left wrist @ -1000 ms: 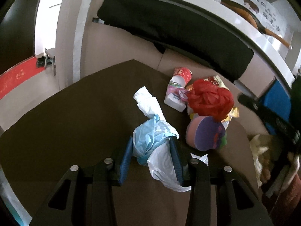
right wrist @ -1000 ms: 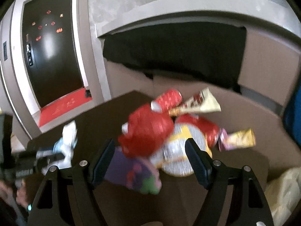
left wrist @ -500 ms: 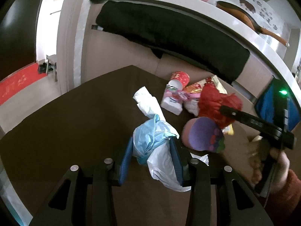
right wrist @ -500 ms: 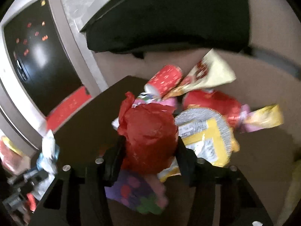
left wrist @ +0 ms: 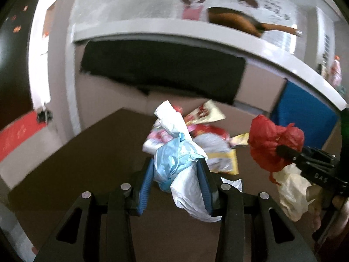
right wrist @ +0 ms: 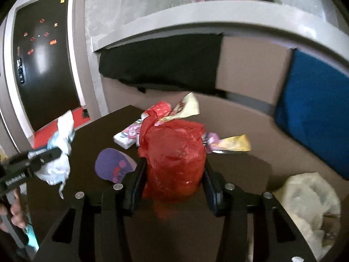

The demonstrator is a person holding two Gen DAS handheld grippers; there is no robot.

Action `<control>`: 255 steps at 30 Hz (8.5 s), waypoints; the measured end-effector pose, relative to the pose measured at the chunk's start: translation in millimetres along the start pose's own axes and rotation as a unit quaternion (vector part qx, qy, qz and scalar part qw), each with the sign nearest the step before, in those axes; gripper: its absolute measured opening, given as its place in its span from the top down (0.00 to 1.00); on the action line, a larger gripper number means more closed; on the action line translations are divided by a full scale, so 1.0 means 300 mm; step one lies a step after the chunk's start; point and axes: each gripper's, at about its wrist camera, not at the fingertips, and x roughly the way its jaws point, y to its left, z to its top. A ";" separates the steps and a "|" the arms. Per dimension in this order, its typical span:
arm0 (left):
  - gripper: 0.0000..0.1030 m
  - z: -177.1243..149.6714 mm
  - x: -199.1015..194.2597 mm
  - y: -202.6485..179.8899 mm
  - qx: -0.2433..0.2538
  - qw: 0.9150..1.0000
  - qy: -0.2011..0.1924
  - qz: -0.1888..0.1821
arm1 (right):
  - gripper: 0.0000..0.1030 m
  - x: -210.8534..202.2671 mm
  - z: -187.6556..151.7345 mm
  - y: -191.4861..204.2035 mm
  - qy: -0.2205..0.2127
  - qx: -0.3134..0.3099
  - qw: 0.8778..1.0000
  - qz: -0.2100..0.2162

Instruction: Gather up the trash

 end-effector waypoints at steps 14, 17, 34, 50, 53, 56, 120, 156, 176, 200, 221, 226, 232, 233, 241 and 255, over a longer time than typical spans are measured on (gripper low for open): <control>0.60 0.166 -0.125 -0.474 0.095 0.989 -0.082 -0.084 | 0.57 -0.405 -0.002 -0.292 -0.107 0.050 0.989 -0.085; 0.60 0.175 -0.129 -0.587 0.104 0.985 -0.089 -0.108 | 0.57 -0.494 -0.025 -0.354 -0.122 0.048 0.983 -0.126; 0.60 0.034 0.077 -1.060 0.167 0.964 -0.017 -0.208 | 0.55 -0.650 -0.215 -0.689 -0.135 0.143 0.958 -0.210; 0.60 -0.035 0.332 -1.130 0.161 0.957 0.059 -0.233 | 0.54 -0.501 -0.280 -0.812 -0.089 0.174 0.958 -0.207; 0.60 -0.038 0.379 -1.130 0.157 0.957 0.072 -0.234 | 0.54 -0.473 -0.284 -0.839 -0.084 0.184 0.959 -0.200; 0.60 -0.056 0.433 -1.136 0.157 0.956 0.090 -0.232 | 0.54 -0.435 -0.296 -0.866 -0.072 0.195 0.960 -0.189; 0.43 -0.044 0.457 0.133 -0.022 0.935 0.224 -0.274 | 0.35 0.046 -0.158 -0.195 0.055 0.060 0.997 -0.001; 0.43 -0.165 0.373 0.098 -0.023 0.950 0.246 -0.191 | 0.35 0.156 -0.031 -0.076 0.043 0.011 0.998 0.039; 0.70 -0.092 0.243 0.300 -0.085 0.959 0.158 -0.219 | 0.35 0.803 0.200 -0.229 0.093 0.154 0.983 0.050; 0.67 -0.133 0.267 0.252 -0.056 0.963 0.170 -0.203 | 0.46 0.541 -0.001 -0.110 0.159 0.016 0.986 0.040; 0.62 -0.199 0.284 0.237 -0.097 0.951 0.217 -0.197 | 0.47 0.051 -0.270 -0.166 0.125 0.073 0.989 0.032; 0.57 -0.213 0.255 0.177 -0.059 0.953 0.223 -0.197 | 0.47 0.018 -0.337 -0.127 0.133 0.055 0.989 0.027; 0.55 -0.223 0.180 0.060 0.059 0.941 0.253 -0.218 | 0.47 -0.039 -0.391 -0.143 0.130 0.064 0.989 0.025; 0.55 -0.219 0.163 0.046 0.078 0.939 0.256 -0.216 | 0.47 -0.044 -0.394 -0.147 0.131 0.065 0.989 0.030; 0.55 -0.138 0.100 0.063 0.085 0.949 0.211 -0.218 | 0.44 -0.078 -0.384 -0.127 0.102 0.045 0.991 0.068; 0.55 -0.121 0.204 0.058 0.070 0.941 0.228 -0.240 | 0.33 0.183 -0.333 -0.063 0.165 0.042 0.972 0.160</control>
